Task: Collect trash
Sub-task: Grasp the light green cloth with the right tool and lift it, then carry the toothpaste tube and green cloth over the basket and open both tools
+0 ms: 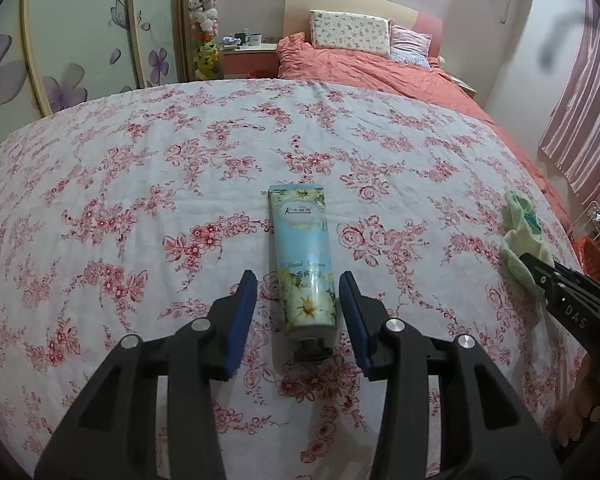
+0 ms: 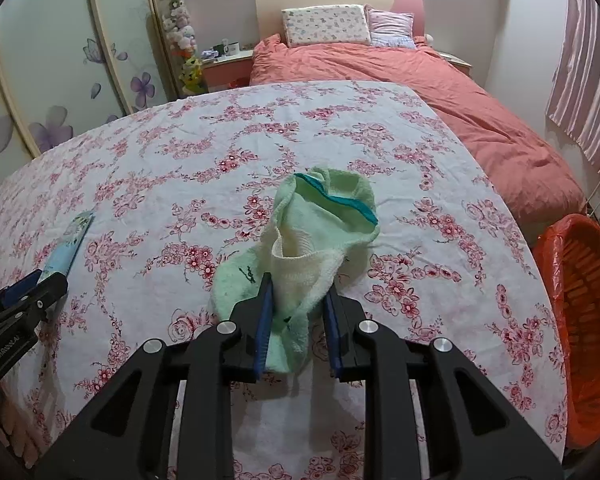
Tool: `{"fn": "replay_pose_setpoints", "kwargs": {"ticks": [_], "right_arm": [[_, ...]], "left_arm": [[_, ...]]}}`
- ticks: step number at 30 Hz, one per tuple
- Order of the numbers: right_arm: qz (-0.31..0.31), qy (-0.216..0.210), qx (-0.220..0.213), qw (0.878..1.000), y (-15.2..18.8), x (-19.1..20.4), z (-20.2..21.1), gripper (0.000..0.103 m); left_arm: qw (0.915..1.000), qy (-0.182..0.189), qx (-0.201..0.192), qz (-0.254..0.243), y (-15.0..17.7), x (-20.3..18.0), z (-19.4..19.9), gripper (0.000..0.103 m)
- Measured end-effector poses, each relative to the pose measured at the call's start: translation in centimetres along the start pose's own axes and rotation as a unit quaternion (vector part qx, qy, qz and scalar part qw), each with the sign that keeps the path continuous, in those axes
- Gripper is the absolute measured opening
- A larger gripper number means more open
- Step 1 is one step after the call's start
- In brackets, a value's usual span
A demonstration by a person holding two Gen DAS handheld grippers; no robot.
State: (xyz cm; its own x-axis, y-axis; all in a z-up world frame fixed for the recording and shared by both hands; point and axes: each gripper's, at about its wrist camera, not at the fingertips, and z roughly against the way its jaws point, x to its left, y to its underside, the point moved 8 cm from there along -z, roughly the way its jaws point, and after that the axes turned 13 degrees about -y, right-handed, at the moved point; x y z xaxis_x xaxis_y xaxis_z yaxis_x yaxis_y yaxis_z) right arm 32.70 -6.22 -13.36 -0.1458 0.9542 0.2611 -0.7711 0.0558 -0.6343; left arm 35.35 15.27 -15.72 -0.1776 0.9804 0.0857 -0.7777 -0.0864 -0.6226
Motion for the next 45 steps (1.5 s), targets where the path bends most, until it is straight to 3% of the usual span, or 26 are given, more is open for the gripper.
{"fn": "replay_pose_setpoints", "kwargs": {"ticks": [22, 28, 30, 31, 45], "right_arm": [[-0.006, -0.006, -0.001, 1.000, 0.0, -0.2, 0.0, 0.025], [-0.005, -0.005, 0.000, 1.000, 0.0, -0.2, 0.0, 0.025], [-0.005, -0.009, -0.001, 1.000, 0.0, -0.2, 0.0, 0.022], [-0.005, -0.013, -0.001, 1.000, 0.0, -0.1, 0.0, 0.012], [-0.014, -0.052, -0.048, 0.997, -0.6, 0.4, 3.2, 0.007]], "left_arm": [[1.0000, 0.006, -0.001, -0.001, 0.0, -0.2, 0.0, 0.046], [0.9997, -0.014, -0.001, -0.018, -0.1, -0.7, -0.1, 0.046], [0.9994, -0.025, -0.002, -0.023, -0.3, -0.9, -0.3, 0.040], [0.9994, -0.026, -0.003, -0.023, -0.4, -0.9, -0.3, 0.028], [0.9998, -0.015, -0.012, -0.008, -0.4, 0.1, 1.7, 0.028]]}}
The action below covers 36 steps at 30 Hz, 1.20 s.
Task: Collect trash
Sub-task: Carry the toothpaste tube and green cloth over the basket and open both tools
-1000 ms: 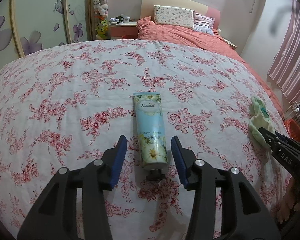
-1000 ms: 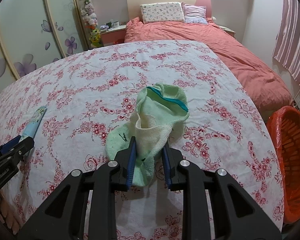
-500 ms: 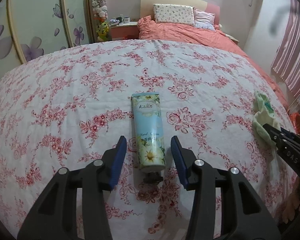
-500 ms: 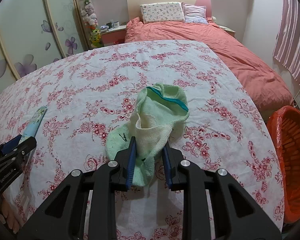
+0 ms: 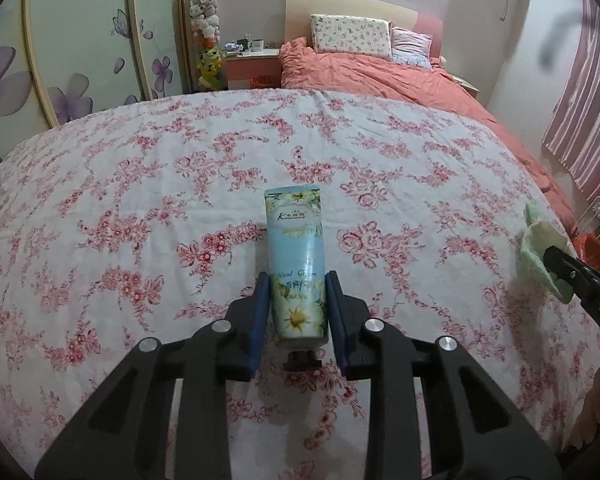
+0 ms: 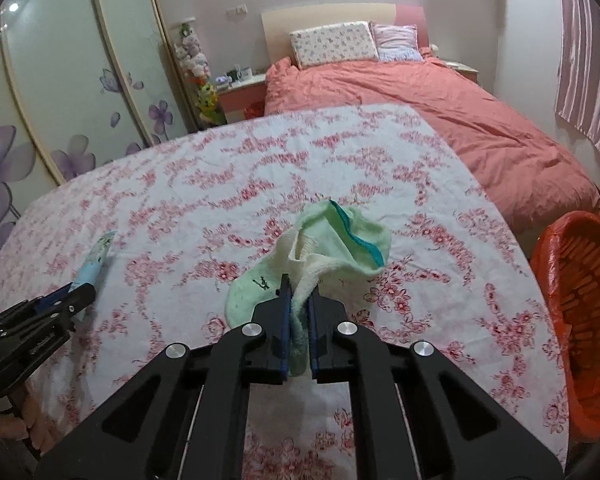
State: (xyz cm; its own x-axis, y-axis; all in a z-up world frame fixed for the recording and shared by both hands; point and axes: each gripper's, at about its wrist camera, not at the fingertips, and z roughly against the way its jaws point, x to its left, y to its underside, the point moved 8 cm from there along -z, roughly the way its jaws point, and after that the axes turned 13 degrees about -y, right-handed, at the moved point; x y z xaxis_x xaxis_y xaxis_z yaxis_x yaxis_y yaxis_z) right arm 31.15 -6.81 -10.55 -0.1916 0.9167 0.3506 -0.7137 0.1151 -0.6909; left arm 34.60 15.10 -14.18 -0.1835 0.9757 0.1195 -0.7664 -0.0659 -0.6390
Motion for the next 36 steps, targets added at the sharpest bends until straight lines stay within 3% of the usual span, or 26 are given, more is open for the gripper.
{"fn": "replay_pose_setpoints", "kwargs": {"ticks": [21, 29, 36], "right_arm": [[0.021, -0.010, -0.123, 0.992, -3.4, 0.4, 11.0, 0.007], [0.010, 0.005, -0.143, 0.990, -2.3, -2.0, 14.2, 0.007], [-0.020, 0.038, -0.163, 0.986, -1.4, -6.1, 17.5, 0.007]], "left_arm": [[0.9958, 0.043, -0.080, -0.017, -2.8, -4.1, 11.0, 0.028], [0.9911, 0.074, -0.101, -0.046, -2.5, -8.5, 14.8, 0.028], [0.9844, 0.123, -0.105, -0.069, -2.0, -14.1, 17.4, 0.028]]}}
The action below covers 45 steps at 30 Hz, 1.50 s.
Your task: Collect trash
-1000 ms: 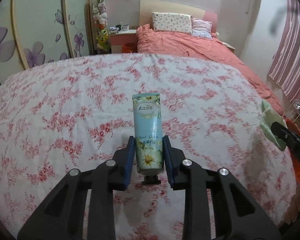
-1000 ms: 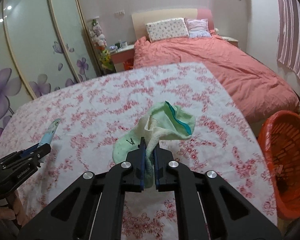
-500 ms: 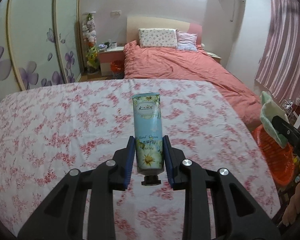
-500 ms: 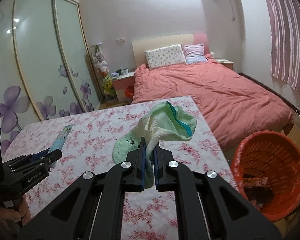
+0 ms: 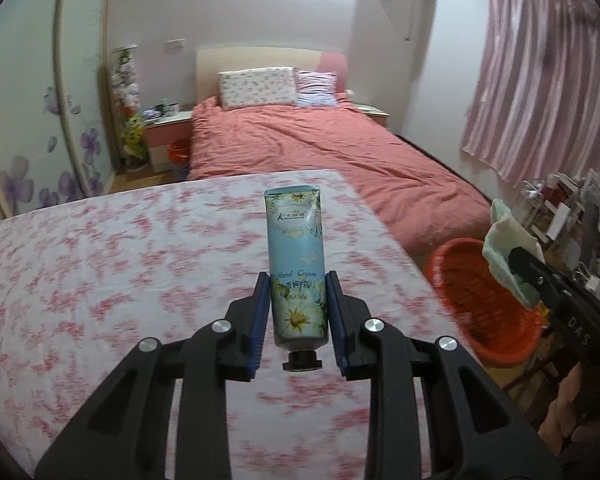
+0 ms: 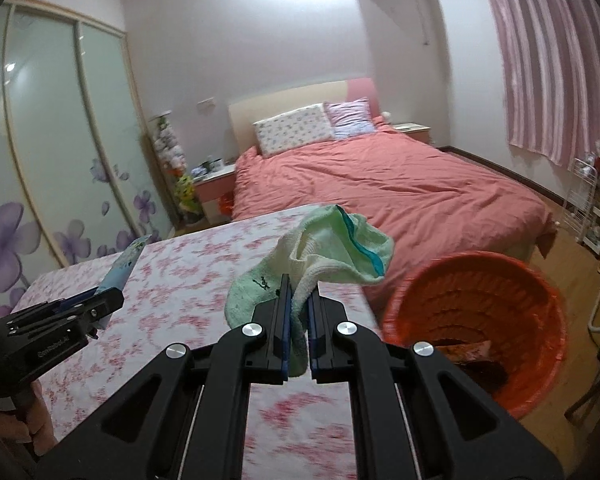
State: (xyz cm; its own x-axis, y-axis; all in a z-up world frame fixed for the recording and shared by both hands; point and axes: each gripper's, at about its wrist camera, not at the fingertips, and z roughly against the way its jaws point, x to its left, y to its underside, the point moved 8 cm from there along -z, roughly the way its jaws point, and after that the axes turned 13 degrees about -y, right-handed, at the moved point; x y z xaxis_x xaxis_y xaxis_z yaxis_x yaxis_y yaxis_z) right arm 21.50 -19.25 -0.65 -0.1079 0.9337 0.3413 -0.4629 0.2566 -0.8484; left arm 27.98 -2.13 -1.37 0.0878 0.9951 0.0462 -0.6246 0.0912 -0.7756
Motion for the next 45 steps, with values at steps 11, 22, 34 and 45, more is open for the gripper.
{"fn": "replay_pose_setpoints", "kwargs": {"ticks": [11, 22, 34, 45], "right_arm": [[-0.057, 0.066, -0.024, 0.996, -0.3, -8.6, 2.2, 0.007], [-0.113, 0.095, -0.006, 0.989, 1.1, -16.3, 1.7, 0.009], [-0.109, 0.130, -0.006, 0.985, 2.9, -16.7, 4.4, 0.077], [-0.032, 0.185, -0.034, 0.982, 3.5, -10.4, 11.1, 0.101]], "left_arm": [[0.9896, 0.135, 0.009, -0.048, 0.2, -13.7, 0.1, 0.028], [0.9746, 0.192, 0.065, -0.094, 2.0, -24.5, -5.1, 0.030], [0.9871, 0.123, 0.047, -0.091, 3.2, -20.3, -5.6, 0.075], [0.9980, 0.054, 0.028, -0.014, 5.9, -9.4, 0.9, 0.099]]}}
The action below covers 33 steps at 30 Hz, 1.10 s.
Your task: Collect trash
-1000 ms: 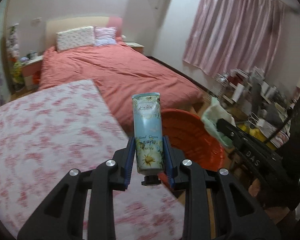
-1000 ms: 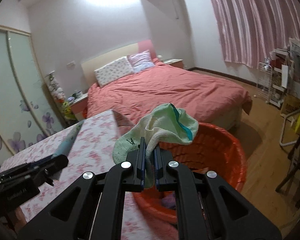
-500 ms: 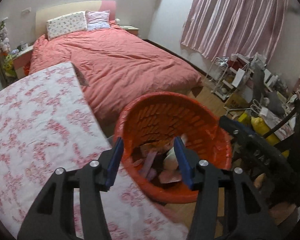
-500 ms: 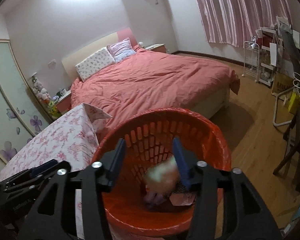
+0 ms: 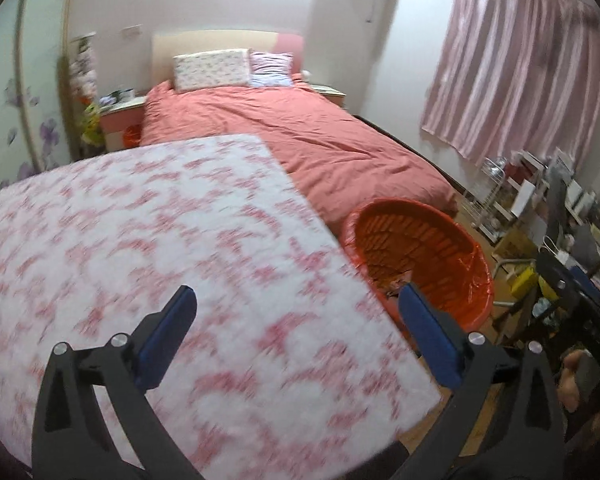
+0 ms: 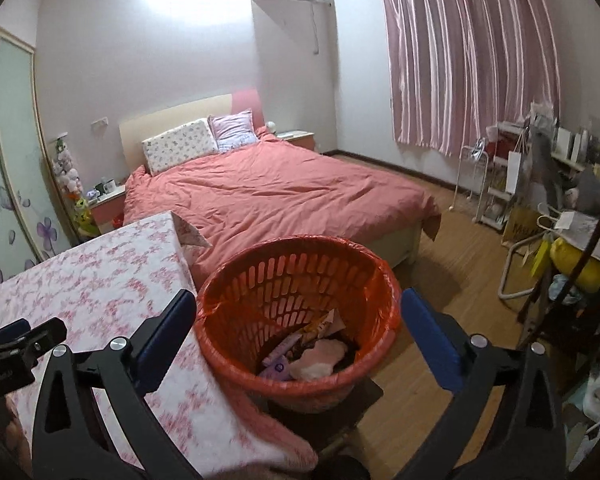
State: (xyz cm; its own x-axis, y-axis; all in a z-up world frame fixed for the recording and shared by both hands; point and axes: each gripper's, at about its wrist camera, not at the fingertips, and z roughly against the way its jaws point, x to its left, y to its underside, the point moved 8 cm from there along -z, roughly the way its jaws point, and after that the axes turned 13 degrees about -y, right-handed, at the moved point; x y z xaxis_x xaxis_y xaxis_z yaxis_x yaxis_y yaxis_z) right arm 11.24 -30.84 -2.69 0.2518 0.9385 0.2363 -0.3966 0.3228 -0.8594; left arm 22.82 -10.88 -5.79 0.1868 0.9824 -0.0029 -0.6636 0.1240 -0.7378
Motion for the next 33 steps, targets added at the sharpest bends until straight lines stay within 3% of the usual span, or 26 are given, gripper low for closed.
{"fn": "replay_pose_setpoints", "kwargs": {"ticks": [5, 9, 14, 18, 24, 33], "right_arm": [[0.020, 0.012, -0.040, 0.999, 0.6, 1.7, 3.6, 0.101], [0.036, 0.035, -0.081, 0.995, 1.1, 3.1, 6.0, 0.101], [0.056, 0.042, -0.097, 0.993, 2.8, 5.4, 7.6, 0.101], [0.047, 0.024, -0.085, 0.995, 4.4, 6.6, 7.9, 0.101], [0.041, -0.002, -0.043, 0.998, 5.6, 6.9, 7.5, 0.101], [0.045, 0.027, -0.013, 0.999, 7.8, 7.6, 7.6, 0.101]], "left_arm": [[0.9980, -0.052, -0.031, 0.020, 2.3, 3.6, 3.7, 0.099], [0.9915, -0.101, -0.072, 0.040, 4.0, 6.2, 6.9, 0.099], [0.9830, -0.137, -0.111, 0.049, 5.8, 7.4, 10.2, 0.099], [0.9791, -0.149, -0.130, 0.048, 7.2, 7.7, 12.2, 0.099], [0.9784, -0.153, -0.127, 0.058, 8.9, 8.2, 13.1, 0.099], [0.9777, -0.163, -0.114, 0.066, 10.3, 8.5, 13.2, 0.099]]}}
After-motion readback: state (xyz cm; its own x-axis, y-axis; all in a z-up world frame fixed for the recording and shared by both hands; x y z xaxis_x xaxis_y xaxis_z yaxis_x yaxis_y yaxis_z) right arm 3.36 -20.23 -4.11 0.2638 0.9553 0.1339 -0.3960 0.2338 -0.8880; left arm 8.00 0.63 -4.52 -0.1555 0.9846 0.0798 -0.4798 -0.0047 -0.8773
